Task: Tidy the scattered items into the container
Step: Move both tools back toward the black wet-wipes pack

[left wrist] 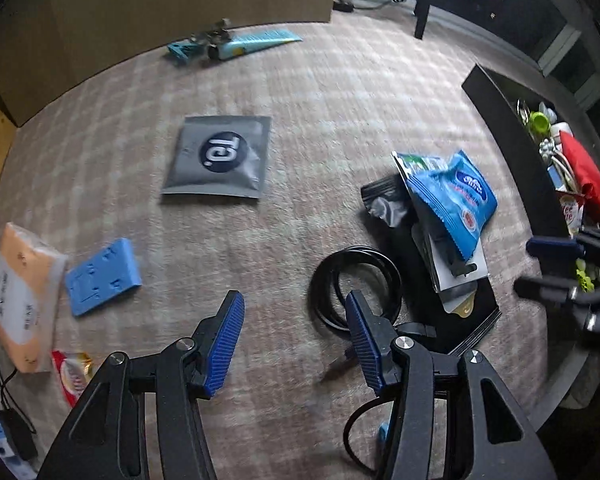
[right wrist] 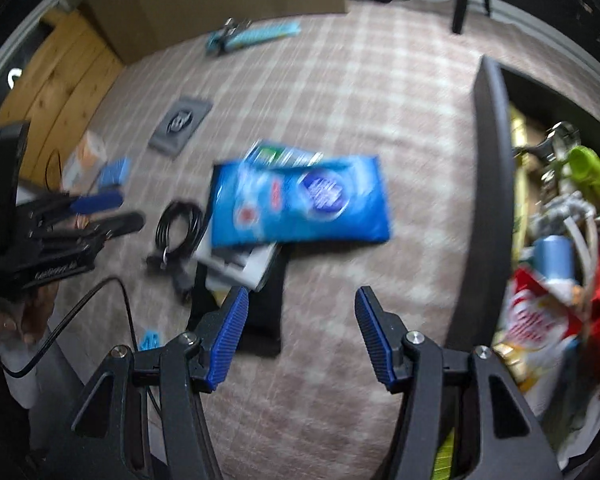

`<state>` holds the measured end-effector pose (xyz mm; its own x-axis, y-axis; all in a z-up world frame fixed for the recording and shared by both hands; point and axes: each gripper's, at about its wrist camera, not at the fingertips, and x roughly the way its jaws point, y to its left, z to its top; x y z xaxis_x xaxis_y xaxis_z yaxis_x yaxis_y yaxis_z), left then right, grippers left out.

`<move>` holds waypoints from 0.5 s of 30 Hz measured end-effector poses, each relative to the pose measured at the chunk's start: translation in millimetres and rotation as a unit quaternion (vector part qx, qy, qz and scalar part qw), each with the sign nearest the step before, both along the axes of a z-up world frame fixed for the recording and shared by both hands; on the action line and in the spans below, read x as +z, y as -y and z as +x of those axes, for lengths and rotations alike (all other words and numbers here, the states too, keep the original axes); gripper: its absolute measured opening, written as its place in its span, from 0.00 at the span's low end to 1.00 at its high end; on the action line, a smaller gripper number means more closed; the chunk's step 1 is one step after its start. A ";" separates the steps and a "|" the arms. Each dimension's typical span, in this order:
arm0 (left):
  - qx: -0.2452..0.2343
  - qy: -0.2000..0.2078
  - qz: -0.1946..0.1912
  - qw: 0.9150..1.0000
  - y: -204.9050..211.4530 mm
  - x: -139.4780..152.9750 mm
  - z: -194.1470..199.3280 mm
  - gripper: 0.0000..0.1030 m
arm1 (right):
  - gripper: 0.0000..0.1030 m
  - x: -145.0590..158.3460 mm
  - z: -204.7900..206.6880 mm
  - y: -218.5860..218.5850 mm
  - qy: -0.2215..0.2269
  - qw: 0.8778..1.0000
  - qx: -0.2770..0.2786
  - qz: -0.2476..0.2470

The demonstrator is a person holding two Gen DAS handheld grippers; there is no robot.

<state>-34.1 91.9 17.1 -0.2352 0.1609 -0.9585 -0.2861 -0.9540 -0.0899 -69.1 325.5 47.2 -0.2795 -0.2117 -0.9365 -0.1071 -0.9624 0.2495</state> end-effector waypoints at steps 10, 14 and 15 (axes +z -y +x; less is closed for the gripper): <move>-0.045 -0.018 0.023 0.999 -24.8 14.8 14.3 0.44 | 0.58 -10.7 -1.1 23.3 -0.008 1.000 -0.007 0.006; -0.074 -0.011 0.028 0.997 -38.3 15.4 22.9 0.32 | 0.55 -11.0 -4.5 20.4 -0.012 1.000 0.000 0.017; -0.076 -0.009 0.031 0.997 -40.2 14.9 23.6 0.31 | 0.53 -11.9 -5.3 20.8 -0.011 1.000 0.004 0.019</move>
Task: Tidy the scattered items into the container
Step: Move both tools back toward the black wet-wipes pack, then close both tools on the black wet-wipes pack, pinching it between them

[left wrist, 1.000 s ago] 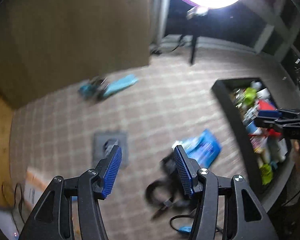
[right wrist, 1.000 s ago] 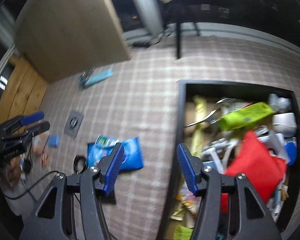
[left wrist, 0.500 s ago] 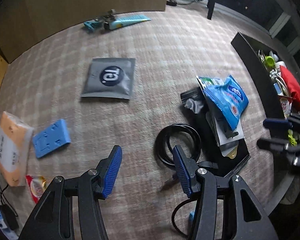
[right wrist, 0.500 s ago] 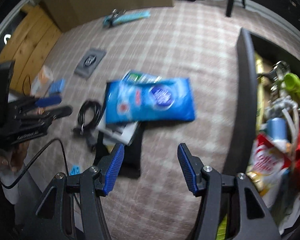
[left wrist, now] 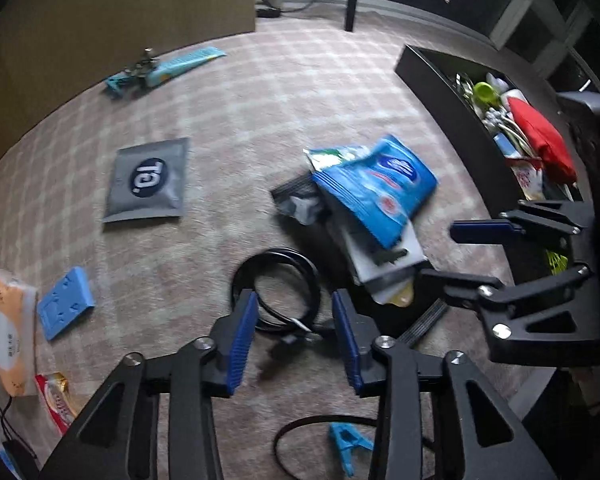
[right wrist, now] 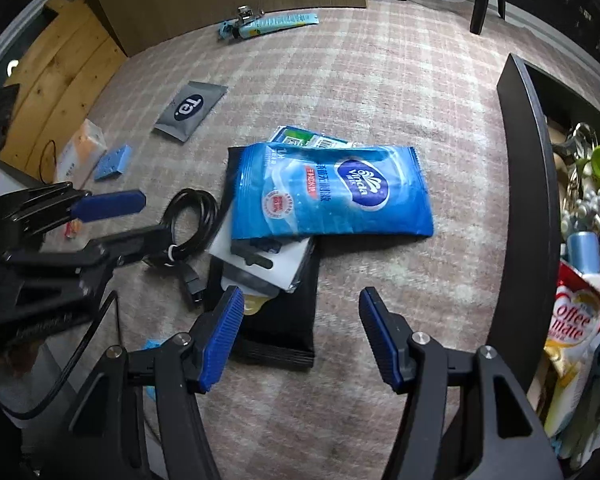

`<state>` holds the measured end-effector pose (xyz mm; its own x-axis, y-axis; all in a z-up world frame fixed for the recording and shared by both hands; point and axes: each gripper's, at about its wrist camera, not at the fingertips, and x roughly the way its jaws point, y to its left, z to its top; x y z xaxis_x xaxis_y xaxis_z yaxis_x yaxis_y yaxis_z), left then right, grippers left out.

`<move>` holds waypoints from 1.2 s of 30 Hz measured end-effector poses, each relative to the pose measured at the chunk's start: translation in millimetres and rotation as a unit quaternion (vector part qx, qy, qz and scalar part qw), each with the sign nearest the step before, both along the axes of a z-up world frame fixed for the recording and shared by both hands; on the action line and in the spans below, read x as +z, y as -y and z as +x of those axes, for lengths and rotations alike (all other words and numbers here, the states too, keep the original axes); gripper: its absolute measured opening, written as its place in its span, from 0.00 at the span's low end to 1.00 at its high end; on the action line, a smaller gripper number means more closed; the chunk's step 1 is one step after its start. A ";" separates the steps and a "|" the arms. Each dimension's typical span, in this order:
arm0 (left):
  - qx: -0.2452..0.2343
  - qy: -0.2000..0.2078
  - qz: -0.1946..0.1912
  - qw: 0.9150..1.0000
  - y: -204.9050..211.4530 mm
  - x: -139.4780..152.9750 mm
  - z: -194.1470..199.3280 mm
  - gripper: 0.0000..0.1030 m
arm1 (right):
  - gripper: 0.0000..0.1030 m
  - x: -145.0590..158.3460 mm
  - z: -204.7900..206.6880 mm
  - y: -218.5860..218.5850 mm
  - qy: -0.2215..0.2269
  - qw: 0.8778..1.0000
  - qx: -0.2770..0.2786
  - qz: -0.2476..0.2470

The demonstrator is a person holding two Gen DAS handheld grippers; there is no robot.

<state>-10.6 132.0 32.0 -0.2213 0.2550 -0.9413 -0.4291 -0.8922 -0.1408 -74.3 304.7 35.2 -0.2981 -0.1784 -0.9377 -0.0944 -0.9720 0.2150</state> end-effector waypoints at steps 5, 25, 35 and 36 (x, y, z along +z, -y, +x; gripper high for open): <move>0.002 0.010 0.011 1.000 -0.8 -3.5 -2.2 0.31 | 0.48 -11.2 -10.4 12.1 0.007 0.999 0.024 0.033; -0.006 0.053 0.076 0.996 -19.0 -18.5 -6.8 0.30 | 0.48 0.6 -73.8 -46.5 -0.002 0.999 -0.048 -0.006; 0.029 0.052 0.070 0.996 14.1 -18.4 -13.9 0.29 | 0.39 -8.3 -41.1 -45.0 0.006 0.997 -0.052 -0.061; 0.025 0.053 0.067 0.996 10.0 -20.0 -13.3 0.31 | 0.39 -9.8 -39.7 -42.5 0.007 0.997 -0.048 -0.062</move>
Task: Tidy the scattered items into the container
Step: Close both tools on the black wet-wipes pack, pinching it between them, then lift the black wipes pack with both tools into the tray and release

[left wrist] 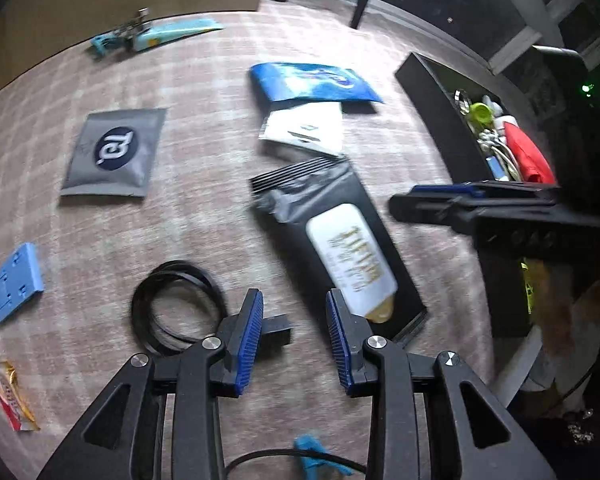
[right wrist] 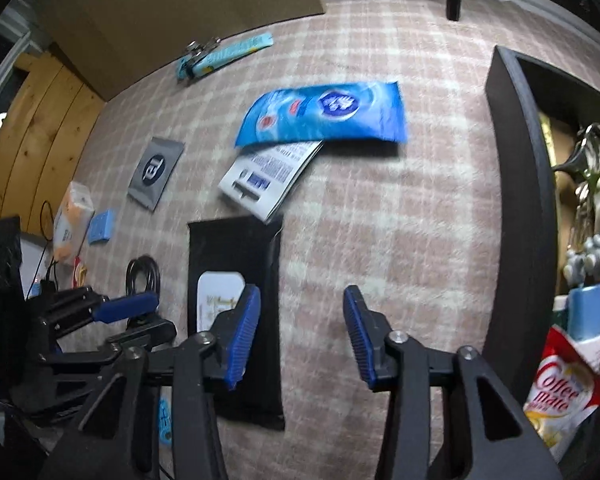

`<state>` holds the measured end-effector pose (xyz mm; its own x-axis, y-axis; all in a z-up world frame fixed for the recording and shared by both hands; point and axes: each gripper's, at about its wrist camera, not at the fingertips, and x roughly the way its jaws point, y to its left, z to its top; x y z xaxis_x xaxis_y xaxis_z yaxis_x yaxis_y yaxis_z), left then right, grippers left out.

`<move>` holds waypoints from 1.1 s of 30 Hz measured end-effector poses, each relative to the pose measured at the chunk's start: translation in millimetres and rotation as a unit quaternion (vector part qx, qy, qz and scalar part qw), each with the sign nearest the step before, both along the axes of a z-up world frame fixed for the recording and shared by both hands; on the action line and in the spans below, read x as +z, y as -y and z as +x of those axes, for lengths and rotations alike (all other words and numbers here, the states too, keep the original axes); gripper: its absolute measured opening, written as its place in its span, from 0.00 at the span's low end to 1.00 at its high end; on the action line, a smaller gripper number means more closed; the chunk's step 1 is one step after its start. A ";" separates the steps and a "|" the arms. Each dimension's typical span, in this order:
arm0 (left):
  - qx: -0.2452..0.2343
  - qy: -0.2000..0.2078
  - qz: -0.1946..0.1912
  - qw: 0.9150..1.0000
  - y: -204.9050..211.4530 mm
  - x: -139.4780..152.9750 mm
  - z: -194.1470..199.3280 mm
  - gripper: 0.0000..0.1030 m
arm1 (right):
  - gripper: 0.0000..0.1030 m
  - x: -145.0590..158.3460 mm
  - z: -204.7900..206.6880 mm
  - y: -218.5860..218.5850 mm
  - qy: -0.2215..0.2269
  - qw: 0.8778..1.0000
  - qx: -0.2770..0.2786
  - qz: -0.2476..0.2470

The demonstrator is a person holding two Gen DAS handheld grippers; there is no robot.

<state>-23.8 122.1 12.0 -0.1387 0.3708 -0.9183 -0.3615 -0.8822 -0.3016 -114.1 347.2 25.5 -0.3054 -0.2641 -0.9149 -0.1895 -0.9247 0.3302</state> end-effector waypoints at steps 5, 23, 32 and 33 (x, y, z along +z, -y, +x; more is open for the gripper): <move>-0.003 0.015 -0.003 1.000 -18.1 -7.5 0.9 0.37 | 0.39 -8.7 1.9 8.0 0.010 1.000 0.007 -0.008; -0.016 -0.014 0.017 1.000 -53.3 28.4 1.9 0.45 | 0.34 7.9 11.2 16.7 -0.008 1.000 0.008 -0.011; -0.072 -0.048 0.042 0.995 -118.3 64.6 -2.3 0.45 | 0.34 50.7 42.0 -35.5 -0.045 0.997 -0.056 -0.006; -0.079 -0.051 0.045 0.995 -127.4 67.5 -3.1 0.45 | 0.34 55.7 47.4 -42.5 -0.048 0.997 -0.064 -0.003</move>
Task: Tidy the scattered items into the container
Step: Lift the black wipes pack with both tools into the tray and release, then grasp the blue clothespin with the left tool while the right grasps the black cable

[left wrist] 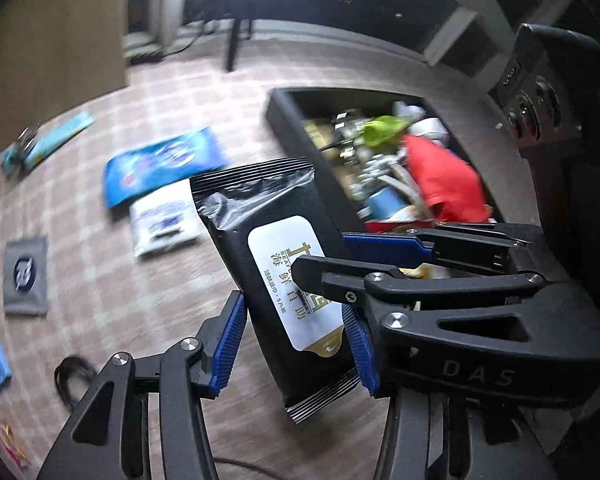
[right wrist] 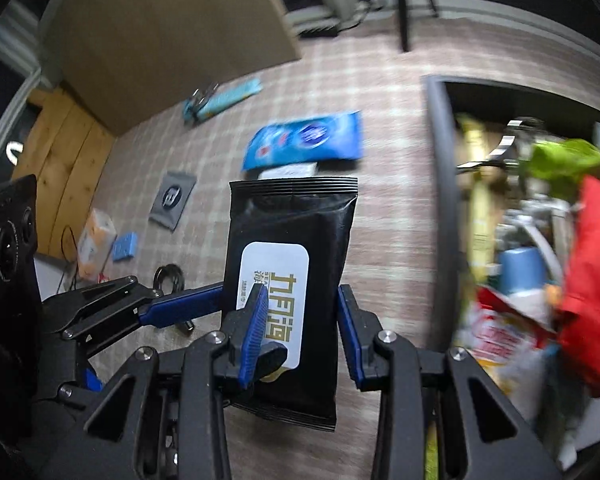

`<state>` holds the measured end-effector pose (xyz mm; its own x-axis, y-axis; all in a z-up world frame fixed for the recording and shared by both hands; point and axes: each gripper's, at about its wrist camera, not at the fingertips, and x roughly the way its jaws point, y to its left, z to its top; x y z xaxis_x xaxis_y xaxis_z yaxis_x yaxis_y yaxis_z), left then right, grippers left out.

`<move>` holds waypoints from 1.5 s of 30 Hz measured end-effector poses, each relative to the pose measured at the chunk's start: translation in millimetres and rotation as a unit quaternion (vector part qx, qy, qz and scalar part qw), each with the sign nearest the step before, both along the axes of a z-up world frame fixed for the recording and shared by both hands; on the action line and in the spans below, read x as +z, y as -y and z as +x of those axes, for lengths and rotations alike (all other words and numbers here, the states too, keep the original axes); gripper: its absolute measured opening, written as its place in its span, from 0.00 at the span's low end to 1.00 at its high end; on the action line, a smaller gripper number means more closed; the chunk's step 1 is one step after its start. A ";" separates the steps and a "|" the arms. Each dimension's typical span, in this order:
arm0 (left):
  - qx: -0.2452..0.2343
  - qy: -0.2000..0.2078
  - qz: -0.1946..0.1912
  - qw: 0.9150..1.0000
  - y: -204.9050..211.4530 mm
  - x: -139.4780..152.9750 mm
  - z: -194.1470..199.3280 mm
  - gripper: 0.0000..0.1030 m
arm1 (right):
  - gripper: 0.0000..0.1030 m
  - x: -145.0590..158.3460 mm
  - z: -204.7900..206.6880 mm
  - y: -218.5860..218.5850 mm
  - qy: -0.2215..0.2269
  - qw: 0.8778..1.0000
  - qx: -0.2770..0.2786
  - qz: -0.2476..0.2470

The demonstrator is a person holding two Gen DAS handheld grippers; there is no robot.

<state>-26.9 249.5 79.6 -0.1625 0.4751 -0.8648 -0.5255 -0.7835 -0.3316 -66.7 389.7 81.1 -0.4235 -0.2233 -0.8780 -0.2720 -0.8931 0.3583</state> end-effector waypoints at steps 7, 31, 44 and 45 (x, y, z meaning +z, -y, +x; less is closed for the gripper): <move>-0.052 -0.020 0.016 0.998 -67.7 21.6 -6.2 0.45 | 0.34 32.1 34.0 -52.9 -0.018 0.998 -0.058 0.015; -0.012 -0.086 -0.012 0.996 -43.4 72.5 -36.5 0.44 | 0.35 78.6 47.0 -107.9 -0.049 0.991 -0.097 0.078; 0.142 -0.039 -0.100 0.984 134.9 25.5 -39.5 0.45 | 0.40 45.3 3.9 -29.5 -0.026 0.998 0.010 0.056; 0.148 -0.030 -0.105 0.983 145.6 20.5 -35.6 0.45 | 0.40 41.4 1.0 -21.5 -0.022 0.998 0.021 0.053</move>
<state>-62.5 103.9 100.0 -0.3208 0.2115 -0.9232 -0.2777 -0.9529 -0.1218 -65.7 411.1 122.5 -0.4542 -0.1481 -0.8785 -0.2193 -0.9372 0.2713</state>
